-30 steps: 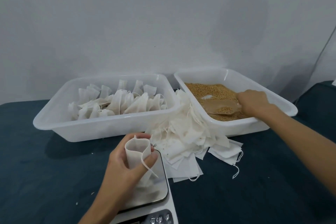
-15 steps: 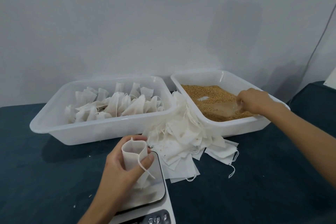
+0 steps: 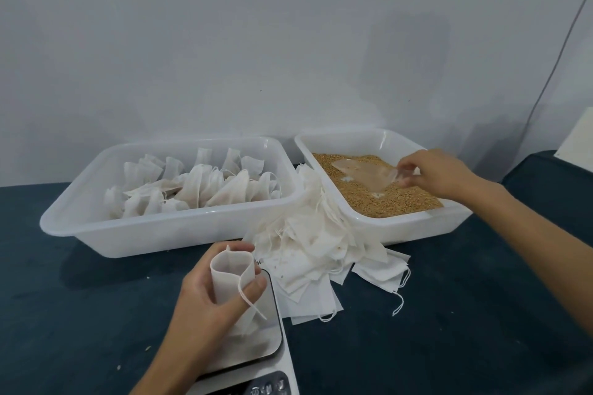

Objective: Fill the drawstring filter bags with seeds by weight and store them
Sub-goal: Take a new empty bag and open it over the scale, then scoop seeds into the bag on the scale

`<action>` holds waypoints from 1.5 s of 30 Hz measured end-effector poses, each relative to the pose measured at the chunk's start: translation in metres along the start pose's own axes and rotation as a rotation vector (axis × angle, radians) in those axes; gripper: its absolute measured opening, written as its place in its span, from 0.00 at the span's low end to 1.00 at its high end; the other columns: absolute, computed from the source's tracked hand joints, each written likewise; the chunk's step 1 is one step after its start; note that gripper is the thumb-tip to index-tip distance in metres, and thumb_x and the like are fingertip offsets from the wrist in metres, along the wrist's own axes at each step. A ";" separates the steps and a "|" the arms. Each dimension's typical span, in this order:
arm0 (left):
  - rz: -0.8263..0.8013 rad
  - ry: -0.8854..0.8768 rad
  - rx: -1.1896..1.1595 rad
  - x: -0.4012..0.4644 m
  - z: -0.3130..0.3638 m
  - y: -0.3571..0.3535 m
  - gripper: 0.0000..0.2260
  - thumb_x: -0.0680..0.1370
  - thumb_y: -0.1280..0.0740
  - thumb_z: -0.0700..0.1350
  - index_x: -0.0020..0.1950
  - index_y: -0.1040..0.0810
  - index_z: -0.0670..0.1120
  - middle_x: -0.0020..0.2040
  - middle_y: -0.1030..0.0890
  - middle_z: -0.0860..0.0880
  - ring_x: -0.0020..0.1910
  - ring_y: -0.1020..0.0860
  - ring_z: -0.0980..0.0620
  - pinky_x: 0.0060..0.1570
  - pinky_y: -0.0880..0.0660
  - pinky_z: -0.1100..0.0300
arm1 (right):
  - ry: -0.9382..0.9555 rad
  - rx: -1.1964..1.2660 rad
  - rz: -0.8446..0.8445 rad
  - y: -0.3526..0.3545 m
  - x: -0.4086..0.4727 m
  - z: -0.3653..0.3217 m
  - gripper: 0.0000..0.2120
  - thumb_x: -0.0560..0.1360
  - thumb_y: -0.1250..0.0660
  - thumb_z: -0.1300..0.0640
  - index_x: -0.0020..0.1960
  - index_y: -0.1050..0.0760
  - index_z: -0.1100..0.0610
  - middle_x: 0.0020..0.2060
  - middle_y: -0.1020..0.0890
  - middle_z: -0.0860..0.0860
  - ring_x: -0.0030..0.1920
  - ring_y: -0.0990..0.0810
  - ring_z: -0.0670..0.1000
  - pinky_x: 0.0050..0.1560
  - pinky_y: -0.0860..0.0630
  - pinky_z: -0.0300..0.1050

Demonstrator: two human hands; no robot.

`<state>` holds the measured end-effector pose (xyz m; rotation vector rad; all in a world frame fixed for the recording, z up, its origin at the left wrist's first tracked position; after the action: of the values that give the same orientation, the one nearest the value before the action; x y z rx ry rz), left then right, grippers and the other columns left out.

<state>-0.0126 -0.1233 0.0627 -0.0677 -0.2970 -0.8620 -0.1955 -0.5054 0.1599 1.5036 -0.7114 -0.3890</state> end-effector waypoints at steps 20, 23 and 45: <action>-0.014 0.052 0.036 -0.004 -0.007 0.001 0.16 0.72 0.24 0.54 0.59 0.21 0.60 0.53 0.14 0.55 0.53 0.16 0.53 0.55 0.19 0.52 | 0.605 -0.094 0.067 0.056 -0.063 -0.159 0.19 0.76 0.28 0.51 0.65 0.22 0.39 0.48 0.21 0.38 0.52 0.28 0.44 0.44 0.27 0.48; -0.019 0.052 0.026 -0.003 -0.007 0.001 0.14 0.73 0.25 0.52 0.58 0.21 0.61 0.51 0.15 0.55 0.51 0.16 0.54 0.52 0.22 0.58 | 0.628 -0.184 0.116 0.058 -0.060 -0.163 0.21 0.75 0.27 0.51 0.67 0.23 0.38 0.50 0.20 0.40 0.54 0.26 0.47 0.40 0.26 0.50; -0.113 0.041 0.017 0.024 -0.002 0.012 0.20 0.74 0.24 0.44 0.64 0.22 0.53 0.58 0.16 0.48 0.58 0.18 0.43 0.62 0.21 0.43 | 0.660 -0.361 0.242 0.060 -0.058 -0.181 0.22 0.76 0.27 0.52 0.68 0.24 0.39 0.49 0.20 0.41 0.52 0.26 0.49 0.32 0.30 0.43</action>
<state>0.0116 -0.1330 0.0687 -0.0175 -0.2716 -0.9722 -0.1337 -0.3264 0.2221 1.0878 -0.2674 0.1629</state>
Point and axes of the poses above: each hand's wrist, its own x-axis towards the middle knuckle, its own y-axis out of the back of the hand, z = x × y, the point moved 1 cm from there along x, towards the middle knuckle
